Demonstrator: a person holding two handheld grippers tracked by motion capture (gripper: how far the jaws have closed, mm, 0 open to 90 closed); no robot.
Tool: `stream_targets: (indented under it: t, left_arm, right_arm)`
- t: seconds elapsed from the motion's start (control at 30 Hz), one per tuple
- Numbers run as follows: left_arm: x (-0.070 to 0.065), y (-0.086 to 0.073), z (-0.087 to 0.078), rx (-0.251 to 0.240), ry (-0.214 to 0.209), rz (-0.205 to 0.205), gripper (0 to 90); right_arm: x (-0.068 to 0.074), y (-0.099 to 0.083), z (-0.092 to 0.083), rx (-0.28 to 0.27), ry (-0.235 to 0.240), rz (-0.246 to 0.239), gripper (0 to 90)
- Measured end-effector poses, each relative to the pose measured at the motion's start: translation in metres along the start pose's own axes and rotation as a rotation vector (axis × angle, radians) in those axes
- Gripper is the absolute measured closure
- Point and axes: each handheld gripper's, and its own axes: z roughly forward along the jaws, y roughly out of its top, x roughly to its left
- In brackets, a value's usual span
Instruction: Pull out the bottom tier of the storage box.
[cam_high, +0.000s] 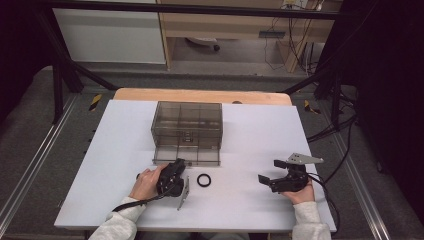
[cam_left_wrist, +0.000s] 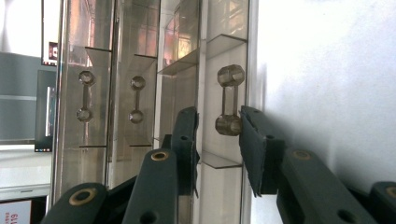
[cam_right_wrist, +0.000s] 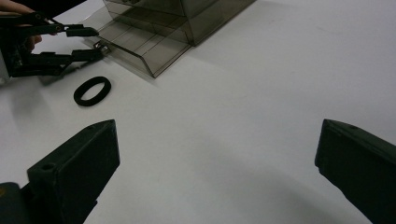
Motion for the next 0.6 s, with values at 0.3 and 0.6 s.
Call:
stream_targets:
  t: [0.3, 0.6]
  left_arm:
    - [0.0038, 0.0008, -0.0009, 0.011, -0.028, -0.025, 66.3]
    - [0.0093, 0.0005, -0.0027, 0.016, -0.075, -0.073, 61.0]
  right_arm:
    - [0.0000, 0.0000, 0.0000, 0.001, 0.000, 0.000, 0.4]
    - [0.0001, 0.0000, 0.0001, 0.001, 0.001, 0.002, 0.4]
